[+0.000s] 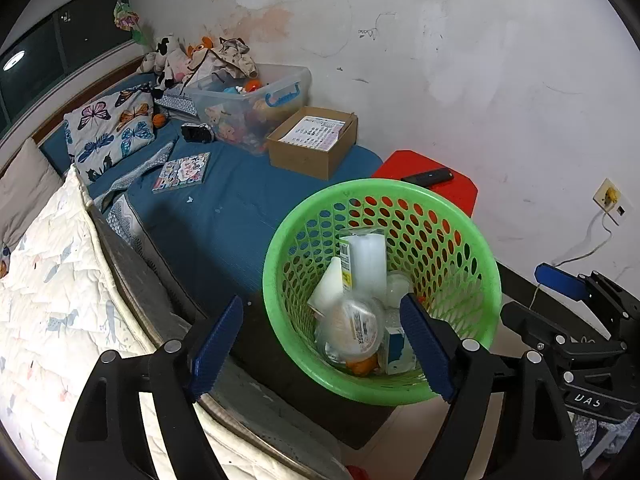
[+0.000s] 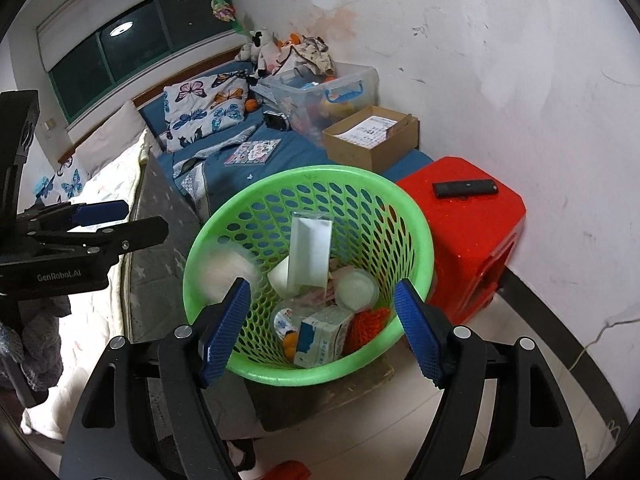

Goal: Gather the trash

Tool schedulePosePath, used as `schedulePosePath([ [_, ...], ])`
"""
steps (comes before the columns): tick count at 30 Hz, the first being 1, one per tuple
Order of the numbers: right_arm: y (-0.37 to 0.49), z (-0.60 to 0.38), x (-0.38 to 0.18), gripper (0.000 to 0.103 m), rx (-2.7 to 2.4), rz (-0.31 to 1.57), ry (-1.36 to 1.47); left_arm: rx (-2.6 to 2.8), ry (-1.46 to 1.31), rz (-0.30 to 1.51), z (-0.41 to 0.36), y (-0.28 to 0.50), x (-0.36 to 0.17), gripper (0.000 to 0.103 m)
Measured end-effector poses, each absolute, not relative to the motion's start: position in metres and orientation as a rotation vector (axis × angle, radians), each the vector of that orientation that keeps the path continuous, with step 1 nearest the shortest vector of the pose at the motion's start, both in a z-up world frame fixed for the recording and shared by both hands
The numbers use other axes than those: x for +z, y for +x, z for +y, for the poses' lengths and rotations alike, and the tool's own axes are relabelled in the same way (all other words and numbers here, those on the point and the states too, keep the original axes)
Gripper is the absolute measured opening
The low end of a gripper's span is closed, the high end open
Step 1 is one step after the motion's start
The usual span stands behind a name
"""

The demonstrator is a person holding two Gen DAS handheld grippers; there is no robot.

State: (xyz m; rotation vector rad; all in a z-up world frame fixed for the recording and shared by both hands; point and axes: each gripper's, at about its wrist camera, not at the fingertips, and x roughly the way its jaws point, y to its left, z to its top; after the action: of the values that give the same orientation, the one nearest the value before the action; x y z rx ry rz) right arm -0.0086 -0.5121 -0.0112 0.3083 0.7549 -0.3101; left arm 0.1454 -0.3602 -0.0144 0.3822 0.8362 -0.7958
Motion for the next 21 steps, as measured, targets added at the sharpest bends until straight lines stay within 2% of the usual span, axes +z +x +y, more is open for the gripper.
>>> schedulePosePath([
  [21,0.001,-0.456,0.009,0.081,-0.204,0.742,0.260,-0.678,0.254,0.765,-0.266,0.136,0.010,0.089],
])
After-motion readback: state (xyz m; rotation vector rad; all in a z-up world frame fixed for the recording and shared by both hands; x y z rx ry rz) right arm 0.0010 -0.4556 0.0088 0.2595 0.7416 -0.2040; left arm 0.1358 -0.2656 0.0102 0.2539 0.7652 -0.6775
